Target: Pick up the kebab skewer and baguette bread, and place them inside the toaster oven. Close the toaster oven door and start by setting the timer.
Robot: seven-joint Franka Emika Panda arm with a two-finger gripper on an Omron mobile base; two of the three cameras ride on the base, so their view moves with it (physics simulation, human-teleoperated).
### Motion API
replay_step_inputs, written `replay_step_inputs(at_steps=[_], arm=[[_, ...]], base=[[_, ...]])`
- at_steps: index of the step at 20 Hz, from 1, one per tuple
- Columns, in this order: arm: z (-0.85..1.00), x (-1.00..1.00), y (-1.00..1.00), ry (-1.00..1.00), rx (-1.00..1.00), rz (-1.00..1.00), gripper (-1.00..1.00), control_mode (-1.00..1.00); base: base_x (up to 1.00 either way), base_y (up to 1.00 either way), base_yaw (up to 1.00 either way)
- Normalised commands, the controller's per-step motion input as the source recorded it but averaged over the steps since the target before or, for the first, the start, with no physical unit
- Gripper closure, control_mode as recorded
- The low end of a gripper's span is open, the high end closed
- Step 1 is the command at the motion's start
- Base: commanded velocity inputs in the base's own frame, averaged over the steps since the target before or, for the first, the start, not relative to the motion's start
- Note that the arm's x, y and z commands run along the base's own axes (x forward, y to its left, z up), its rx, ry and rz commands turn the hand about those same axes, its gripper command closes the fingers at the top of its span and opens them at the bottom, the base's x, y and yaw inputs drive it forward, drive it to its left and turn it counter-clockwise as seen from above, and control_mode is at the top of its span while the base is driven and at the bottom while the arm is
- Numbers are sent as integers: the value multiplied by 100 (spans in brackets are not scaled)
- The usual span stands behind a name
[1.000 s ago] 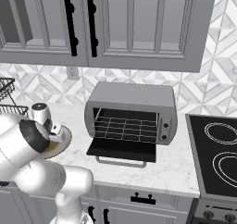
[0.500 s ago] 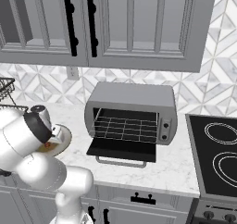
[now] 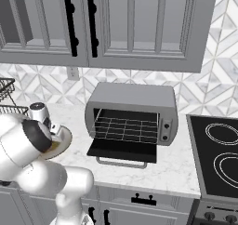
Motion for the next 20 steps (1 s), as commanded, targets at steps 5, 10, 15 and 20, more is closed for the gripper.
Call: replay_step_inputs(at_steps=[5,10,15,20], arm=[[96,-30,-18,-3,11,-7,100,-100],[100,-67,-48,0,13,-21,100,-100],[100,-56,-30,-3,17,-28,100,-100],[97,-43,-9,-14,21,-34,100,-100]], base=[[0,0,0],[0,0,0],[0,0,0],[0,0,0]])
